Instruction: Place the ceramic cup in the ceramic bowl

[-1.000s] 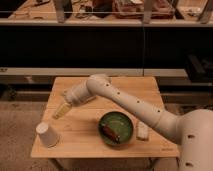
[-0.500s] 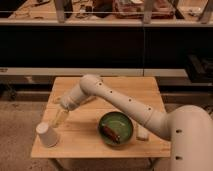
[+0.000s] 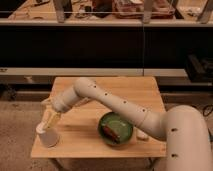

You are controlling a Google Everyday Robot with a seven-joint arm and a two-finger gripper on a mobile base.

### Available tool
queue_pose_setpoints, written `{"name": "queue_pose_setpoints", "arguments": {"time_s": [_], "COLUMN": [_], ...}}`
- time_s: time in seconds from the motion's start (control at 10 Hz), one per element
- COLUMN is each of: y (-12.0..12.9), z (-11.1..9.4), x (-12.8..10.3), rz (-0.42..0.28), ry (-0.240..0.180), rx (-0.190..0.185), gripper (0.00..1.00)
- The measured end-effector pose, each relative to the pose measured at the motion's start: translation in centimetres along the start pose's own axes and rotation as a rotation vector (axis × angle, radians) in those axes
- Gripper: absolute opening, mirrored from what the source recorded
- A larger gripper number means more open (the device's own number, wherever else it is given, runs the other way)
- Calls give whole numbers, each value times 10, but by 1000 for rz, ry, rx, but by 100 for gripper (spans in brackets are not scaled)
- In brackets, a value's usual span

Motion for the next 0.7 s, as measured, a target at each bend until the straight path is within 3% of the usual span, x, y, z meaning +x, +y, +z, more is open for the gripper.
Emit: {"name": "queue_pose_setpoints", "arguments": {"time_s": [0.2,0.4,0.5,0.7], "y": [-12,-17,-15,-10], "z": [18,33,38,45], "x": [-4,-22,-31,-34], "rz": [-54,-70,-73,-94], "ry": [-10,-77,-107,-122], "rx": [55,103,110,101], "gripper": [80,80,80,80]}}
